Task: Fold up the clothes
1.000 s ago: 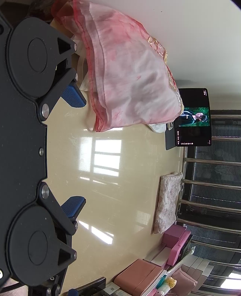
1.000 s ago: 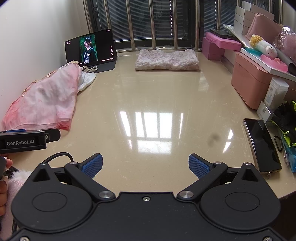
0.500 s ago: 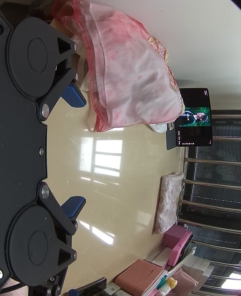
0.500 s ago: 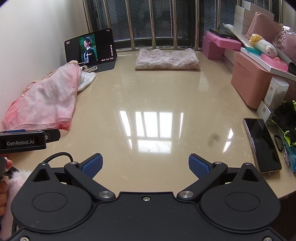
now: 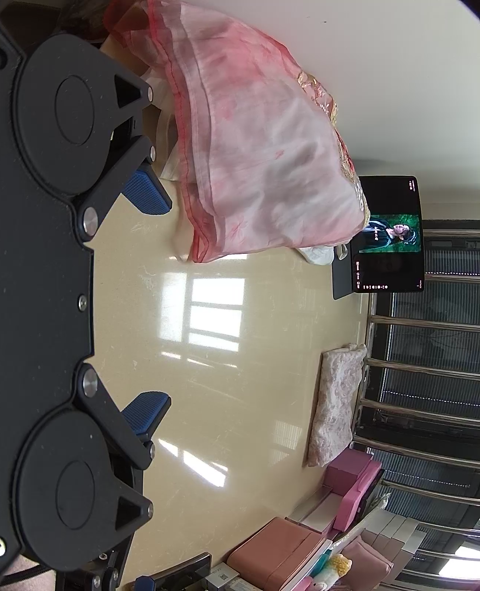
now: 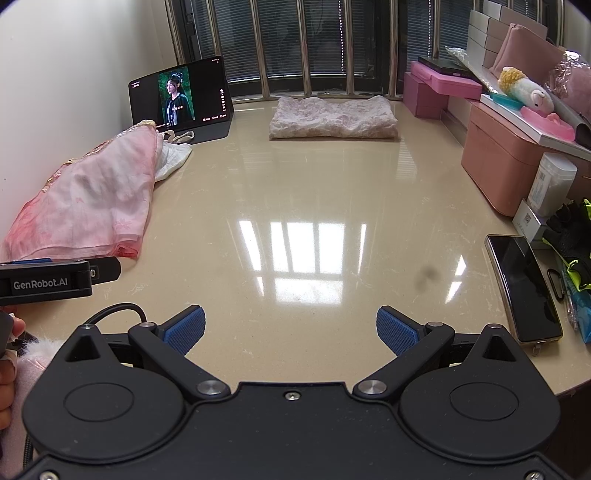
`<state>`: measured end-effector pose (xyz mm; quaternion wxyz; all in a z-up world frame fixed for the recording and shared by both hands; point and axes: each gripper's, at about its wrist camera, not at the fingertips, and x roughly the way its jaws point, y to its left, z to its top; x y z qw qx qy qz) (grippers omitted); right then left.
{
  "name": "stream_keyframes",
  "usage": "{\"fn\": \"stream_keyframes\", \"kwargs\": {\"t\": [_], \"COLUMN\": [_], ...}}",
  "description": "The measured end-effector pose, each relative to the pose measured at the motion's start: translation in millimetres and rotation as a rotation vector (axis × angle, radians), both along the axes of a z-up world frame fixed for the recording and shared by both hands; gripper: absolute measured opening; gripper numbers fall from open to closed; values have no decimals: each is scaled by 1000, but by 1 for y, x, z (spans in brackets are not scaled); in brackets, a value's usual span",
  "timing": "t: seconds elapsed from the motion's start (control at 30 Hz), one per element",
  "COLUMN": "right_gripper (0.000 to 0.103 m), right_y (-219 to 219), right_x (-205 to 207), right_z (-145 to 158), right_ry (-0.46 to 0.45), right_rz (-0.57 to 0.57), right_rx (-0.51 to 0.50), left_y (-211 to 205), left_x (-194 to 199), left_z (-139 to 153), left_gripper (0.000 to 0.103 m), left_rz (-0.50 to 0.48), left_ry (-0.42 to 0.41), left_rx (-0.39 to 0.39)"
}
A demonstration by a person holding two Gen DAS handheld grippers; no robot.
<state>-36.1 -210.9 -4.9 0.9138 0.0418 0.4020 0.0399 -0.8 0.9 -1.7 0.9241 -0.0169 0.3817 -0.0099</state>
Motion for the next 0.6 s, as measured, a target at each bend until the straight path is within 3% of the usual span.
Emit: {"fn": "stream_keyframes", "kwargs": {"t": [0.6], "right_gripper": [101], "right_y": [-2], "right_x": [1], "right_z": [-1], "right_ry": [3], "right_rz": [1], "right_rx": [10], "left_y": [1], "left_x": [-1], "left_z": [-1], "left_gripper": [103], "left_rz": [-3], "left_ry": [0], "left_rx": [-15]}}
